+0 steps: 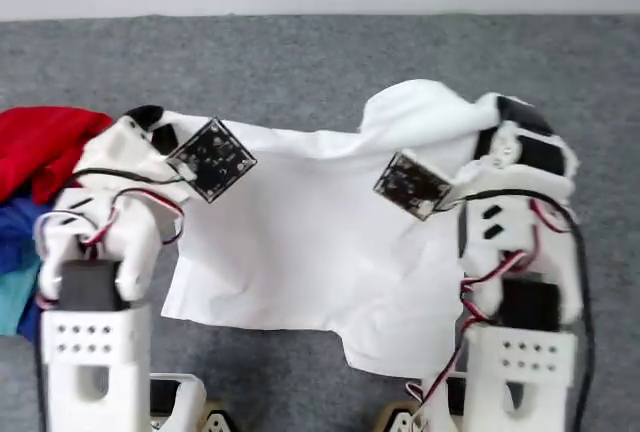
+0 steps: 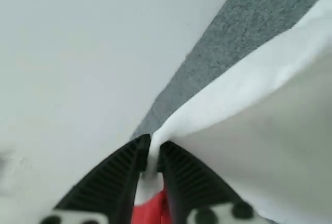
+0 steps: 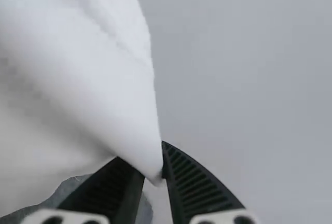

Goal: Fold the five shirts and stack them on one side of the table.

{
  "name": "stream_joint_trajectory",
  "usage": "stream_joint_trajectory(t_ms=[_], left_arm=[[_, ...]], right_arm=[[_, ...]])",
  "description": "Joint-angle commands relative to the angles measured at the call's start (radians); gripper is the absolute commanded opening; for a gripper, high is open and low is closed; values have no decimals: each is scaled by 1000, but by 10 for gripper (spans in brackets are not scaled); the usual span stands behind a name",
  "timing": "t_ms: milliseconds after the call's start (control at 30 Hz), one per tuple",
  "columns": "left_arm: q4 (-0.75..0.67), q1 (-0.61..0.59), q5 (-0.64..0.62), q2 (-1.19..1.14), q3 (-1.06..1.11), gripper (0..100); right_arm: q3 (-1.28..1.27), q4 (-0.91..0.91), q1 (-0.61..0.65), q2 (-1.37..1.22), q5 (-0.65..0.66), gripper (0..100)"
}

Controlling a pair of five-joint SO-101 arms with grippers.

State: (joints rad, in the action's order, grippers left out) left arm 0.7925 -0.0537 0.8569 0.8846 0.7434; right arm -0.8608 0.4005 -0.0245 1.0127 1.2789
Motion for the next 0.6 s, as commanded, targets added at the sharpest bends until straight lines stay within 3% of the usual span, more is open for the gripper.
stream_joint_trajectory(t_ms=[0, 233, 567], left_arm=[[-247, -8, 94, -3, 127, 14], [-327, -12, 127, -54, 154, 14], [-336, -44, 124, -485, -220, 14]], right_arm=[[-49, -249, 25, -61, -2, 10], [40, -472, 25, -325, -2, 10], [296, -487, 25, -622, -5, 10]])
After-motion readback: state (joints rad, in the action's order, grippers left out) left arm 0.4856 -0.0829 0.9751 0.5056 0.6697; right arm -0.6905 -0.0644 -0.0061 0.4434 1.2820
